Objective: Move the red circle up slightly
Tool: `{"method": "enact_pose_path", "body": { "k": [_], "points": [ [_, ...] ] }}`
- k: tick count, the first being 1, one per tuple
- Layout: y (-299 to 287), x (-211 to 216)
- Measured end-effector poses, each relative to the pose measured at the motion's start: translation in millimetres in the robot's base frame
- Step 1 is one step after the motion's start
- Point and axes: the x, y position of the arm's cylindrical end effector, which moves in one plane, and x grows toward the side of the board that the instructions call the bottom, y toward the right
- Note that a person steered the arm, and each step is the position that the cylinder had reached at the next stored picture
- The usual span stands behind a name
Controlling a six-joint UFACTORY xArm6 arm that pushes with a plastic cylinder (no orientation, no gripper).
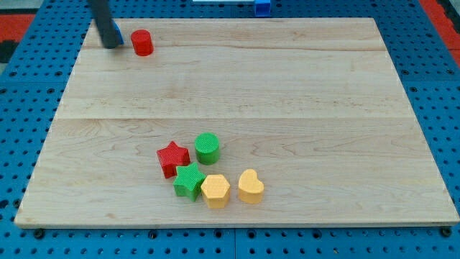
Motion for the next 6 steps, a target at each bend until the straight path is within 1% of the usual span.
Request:
{"method": "enact_pose_path", "body": {
  "k": [1,2,3,4,5,6],
  "points": [
    [66,18],
    [84,19],
    [54,-2],
    [67,4],
    [97,63],
    [122,84]
  ]
}}
